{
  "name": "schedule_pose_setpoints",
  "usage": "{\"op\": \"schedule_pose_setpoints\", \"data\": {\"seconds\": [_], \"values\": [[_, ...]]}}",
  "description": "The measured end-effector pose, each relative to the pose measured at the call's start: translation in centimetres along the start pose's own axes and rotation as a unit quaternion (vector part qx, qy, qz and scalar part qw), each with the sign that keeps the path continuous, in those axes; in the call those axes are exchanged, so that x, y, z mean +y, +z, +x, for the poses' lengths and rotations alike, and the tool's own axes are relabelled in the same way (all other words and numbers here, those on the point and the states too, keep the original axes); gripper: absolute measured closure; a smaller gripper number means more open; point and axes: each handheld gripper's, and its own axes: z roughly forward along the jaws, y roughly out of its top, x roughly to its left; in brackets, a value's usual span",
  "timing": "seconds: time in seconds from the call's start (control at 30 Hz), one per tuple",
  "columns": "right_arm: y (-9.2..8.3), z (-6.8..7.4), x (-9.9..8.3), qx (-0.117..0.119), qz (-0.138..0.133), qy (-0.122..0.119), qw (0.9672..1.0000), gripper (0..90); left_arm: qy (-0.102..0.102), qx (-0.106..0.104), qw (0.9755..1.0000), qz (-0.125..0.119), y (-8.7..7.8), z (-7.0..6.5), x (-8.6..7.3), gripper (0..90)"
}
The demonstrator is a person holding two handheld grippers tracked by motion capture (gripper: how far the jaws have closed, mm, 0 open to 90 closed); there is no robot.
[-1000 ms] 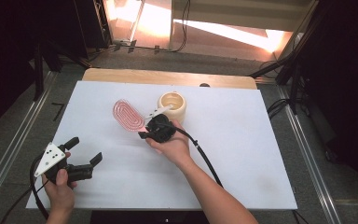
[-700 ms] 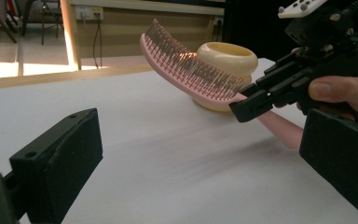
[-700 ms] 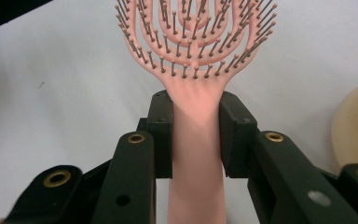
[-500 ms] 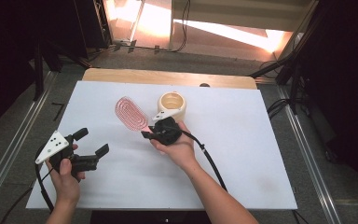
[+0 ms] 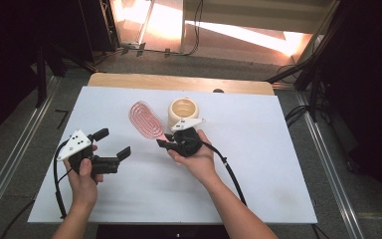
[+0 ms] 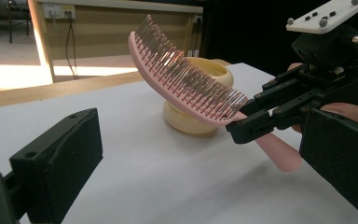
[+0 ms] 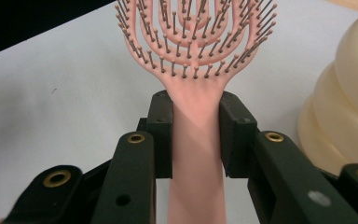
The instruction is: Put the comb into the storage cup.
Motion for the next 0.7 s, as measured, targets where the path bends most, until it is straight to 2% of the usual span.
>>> {"op": "schedule_pose_setpoints", "data": {"seconds": [0.27, 0.43, 0.7], "values": [[-1.3, -0.1, -0.6, -0.003, -0.018, -0.005, 0.9998, 67.9, 0.003, -0.010, 0.9999, 0.005, 1.8, -0.8, 1.0, 0.0], [-1.9, -0.2, -1.0, -0.005, -0.029, -0.006, 0.9996, 67.9, -0.007, -0.023, 0.9997, 0.005, 2.9, -1.0, 1.5, 0.2], [-2.4, -0.1, -1.2, -0.004, -0.040, -0.012, 0.9991, 67.9, -0.015, -0.029, 0.9994, 0.013, 3.8, -1.1, 1.9, 0.2]]}}
